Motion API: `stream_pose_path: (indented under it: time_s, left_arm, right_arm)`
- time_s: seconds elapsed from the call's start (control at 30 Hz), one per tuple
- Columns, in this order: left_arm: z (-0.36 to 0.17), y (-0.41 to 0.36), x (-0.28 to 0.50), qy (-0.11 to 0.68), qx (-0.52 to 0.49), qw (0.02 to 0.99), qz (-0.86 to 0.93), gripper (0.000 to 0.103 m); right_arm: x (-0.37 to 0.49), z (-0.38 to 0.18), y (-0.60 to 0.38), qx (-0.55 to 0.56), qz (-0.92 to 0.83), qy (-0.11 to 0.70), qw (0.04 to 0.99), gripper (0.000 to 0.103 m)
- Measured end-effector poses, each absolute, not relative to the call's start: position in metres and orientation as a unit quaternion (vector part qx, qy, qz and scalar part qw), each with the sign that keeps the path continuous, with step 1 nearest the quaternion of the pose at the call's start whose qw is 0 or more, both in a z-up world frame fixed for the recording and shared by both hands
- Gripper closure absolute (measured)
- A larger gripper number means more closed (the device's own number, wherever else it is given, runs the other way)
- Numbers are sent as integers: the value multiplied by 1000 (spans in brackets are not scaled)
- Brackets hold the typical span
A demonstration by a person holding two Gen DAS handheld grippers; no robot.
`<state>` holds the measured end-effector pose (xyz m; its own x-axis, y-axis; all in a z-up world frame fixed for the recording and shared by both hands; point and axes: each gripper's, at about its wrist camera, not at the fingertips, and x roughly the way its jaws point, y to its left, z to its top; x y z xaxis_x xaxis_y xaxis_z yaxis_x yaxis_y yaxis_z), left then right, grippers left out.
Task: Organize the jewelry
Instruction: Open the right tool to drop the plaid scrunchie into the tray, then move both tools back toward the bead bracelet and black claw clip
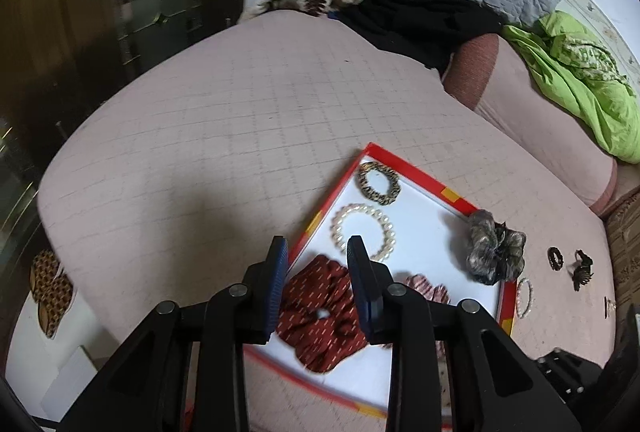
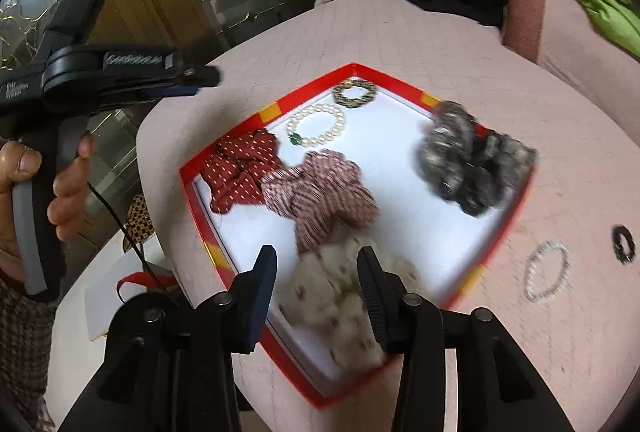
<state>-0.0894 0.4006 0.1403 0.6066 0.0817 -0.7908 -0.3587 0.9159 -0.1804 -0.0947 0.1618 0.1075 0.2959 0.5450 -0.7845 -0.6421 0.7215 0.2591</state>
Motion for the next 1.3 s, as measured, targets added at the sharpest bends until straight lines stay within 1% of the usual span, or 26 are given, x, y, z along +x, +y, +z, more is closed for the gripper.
stream_pose_path:
  time_s: [0.33,0.73,1.0,1.1,1.23,1.3]
  left_arm:
    - [143,399,-142,419,-190,875,153,72]
    - [128,402,-187,419,-236,859,176,71]
    - [127,385,-196,427,-205,862,182,71]
    - [131,375,-195,428,-197,865,171,71]
    - [142,348,-188,428,-183,875,137,71]
    - [147,332,-183,429,-173,879,118,69]
  right_arm:
    - [-116,129,113,-6,348,455,819,57]
    - [-140,125,95,1,338,463,819,57]
    - [-149,119,72,6,318,467,825,57]
    - [-150,115,55,13,300,471,829,53]
    - [-148,108,23,32,268,480,835,53]
    - [-147,105,3,47,248,483,839,53]
